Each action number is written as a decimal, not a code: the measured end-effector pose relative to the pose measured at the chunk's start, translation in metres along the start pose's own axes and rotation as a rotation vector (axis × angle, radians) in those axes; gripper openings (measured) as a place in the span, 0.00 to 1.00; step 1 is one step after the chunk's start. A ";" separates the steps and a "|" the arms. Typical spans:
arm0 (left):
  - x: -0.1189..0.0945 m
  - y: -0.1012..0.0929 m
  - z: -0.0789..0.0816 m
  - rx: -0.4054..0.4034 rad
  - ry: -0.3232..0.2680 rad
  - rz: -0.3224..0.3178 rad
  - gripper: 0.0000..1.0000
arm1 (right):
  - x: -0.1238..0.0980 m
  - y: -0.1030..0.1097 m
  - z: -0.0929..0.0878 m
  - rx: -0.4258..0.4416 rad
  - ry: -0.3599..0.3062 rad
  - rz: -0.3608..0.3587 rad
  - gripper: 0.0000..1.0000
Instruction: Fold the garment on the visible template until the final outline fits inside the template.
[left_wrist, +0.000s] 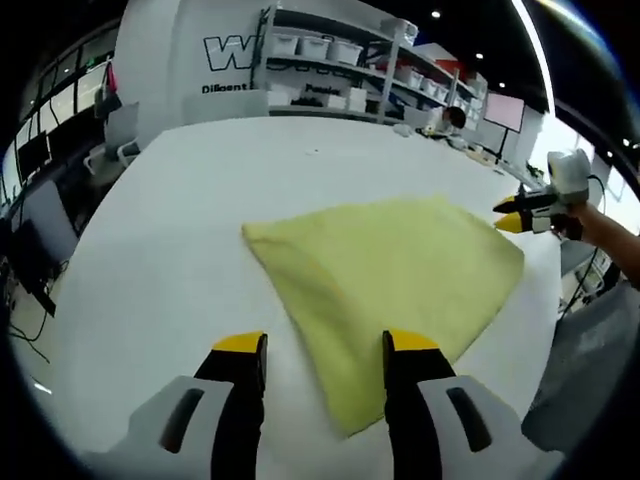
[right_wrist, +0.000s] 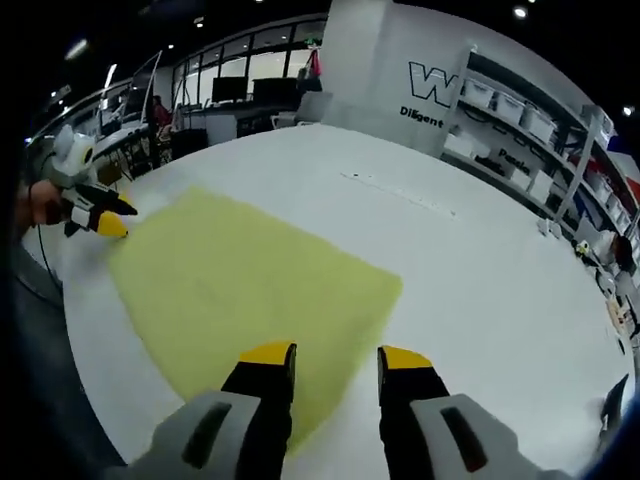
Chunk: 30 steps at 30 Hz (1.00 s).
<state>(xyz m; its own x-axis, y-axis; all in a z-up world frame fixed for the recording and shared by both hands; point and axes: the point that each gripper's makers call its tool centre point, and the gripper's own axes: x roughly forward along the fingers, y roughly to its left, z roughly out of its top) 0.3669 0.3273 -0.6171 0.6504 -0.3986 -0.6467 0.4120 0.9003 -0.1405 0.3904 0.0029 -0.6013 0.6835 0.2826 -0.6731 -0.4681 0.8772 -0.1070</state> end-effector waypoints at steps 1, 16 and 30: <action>0.001 -0.003 -0.001 0.005 -0.001 -0.003 0.46 | -0.001 0.000 -0.002 0.003 0.002 0.002 0.31; 0.009 0.001 -0.009 0.061 0.034 0.067 0.39 | -0.013 0.033 -0.043 0.063 0.061 0.174 0.30; 0.002 -0.006 -0.021 0.042 0.063 0.021 0.20 | -0.016 0.036 -0.046 0.070 0.043 0.253 0.13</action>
<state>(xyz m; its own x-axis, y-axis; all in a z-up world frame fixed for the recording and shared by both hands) 0.3527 0.3248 -0.6335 0.6186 -0.3664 -0.6951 0.4260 0.8997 -0.0952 0.3368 0.0123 -0.6284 0.5243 0.4807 -0.7029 -0.5802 0.8058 0.1183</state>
